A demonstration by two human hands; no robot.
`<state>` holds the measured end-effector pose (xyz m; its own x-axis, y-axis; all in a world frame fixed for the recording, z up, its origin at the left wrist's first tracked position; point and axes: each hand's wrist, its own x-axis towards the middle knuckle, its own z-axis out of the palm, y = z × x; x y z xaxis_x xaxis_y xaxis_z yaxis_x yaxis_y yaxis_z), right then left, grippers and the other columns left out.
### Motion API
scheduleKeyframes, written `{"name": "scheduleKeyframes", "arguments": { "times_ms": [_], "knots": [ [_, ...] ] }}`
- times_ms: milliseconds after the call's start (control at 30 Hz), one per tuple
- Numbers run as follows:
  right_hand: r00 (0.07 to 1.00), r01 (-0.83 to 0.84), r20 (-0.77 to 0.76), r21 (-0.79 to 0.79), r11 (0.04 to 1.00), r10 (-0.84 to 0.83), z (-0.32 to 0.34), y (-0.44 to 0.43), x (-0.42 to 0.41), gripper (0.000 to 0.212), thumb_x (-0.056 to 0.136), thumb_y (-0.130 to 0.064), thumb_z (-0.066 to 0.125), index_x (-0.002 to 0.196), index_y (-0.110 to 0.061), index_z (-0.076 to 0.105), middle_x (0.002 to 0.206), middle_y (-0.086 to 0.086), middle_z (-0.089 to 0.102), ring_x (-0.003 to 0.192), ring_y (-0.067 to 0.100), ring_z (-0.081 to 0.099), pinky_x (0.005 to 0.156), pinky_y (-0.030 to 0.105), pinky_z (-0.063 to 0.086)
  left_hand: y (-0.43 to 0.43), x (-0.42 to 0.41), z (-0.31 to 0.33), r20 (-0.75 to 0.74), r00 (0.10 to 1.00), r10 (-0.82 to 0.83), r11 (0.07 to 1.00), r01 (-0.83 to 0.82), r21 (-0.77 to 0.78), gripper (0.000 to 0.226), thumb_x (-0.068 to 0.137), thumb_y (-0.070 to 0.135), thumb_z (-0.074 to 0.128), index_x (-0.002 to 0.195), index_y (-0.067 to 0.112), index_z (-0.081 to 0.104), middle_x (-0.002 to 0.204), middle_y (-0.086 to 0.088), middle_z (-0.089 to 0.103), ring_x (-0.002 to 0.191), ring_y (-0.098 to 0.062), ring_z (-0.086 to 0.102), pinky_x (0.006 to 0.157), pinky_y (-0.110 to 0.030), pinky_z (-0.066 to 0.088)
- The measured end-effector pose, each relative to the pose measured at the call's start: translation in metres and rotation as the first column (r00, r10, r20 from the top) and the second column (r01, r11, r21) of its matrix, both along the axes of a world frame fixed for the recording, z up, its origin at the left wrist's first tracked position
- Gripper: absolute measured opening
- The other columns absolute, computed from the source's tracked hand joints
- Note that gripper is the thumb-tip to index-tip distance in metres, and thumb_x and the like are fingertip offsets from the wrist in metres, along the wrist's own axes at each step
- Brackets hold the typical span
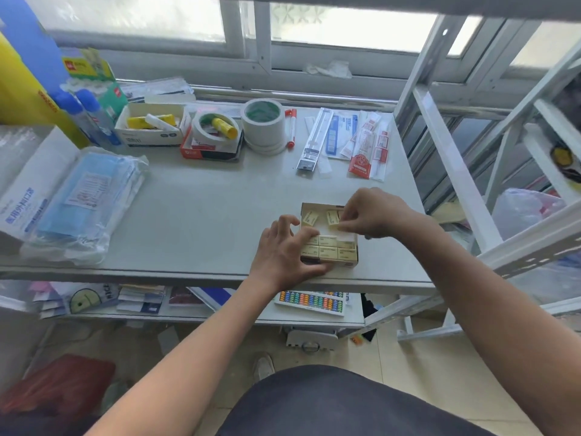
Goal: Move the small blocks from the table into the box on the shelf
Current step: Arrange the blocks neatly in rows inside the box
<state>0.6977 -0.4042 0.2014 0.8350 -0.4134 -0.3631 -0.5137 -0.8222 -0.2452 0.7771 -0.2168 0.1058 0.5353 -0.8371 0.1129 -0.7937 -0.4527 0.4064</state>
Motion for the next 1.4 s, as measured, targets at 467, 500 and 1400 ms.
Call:
{"name": "scheduleKeyframes", "arguments": {
  "times_ms": [467,500,1400],
  "knots": [
    [0.963,0.249,0.132,-0.094,0.964,-0.236,-0.026,0.024,0.02,0.029,0.073,-0.042,0.068,0.088,-0.018,0.069,0.089,0.004,0.066,0.081,0.025,0.062,0.063,0.028,0.041,0.001,-0.001,-0.005,-0.015,1.0,0.016,1.0,-0.015,0.005,0.068,0.067,0.072,0.066,0.122,0.034,0.05,0.124,-0.002,0.028,0.115,-0.022,0.037,0.104,-0.039,0.033],
    [0.967,0.235,0.123,-0.074,0.969,-0.225,-0.026,0.023,0.019,0.026,0.074,-0.041,0.067,0.085,-0.018,0.069,0.088,0.003,0.066,0.081,0.024,0.062,0.063,0.028,0.04,0.001,-0.001,-0.006,-0.015,1.0,0.014,1.0,-0.014,0.005,0.068,0.067,0.072,0.065,0.121,0.034,0.05,0.124,-0.001,0.027,0.115,-0.022,0.037,0.104,-0.039,0.033],
    [0.914,0.109,0.339,0.328,0.939,-0.224,-0.05,0.009,-0.038,0.009,0.082,-0.022,0.074,0.09,-0.023,0.078,0.085,-0.011,0.067,0.086,0.009,0.06,0.078,0.027,0.044,-0.001,0.0,-0.004,-0.022,1.0,0.006,1.0,-0.006,0.019,0.073,0.065,0.074,0.061,0.123,0.033,0.049,0.122,0.0,0.028,0.114,-0.02,0.035,0.104,-0.036,0.031]
  ]
}}
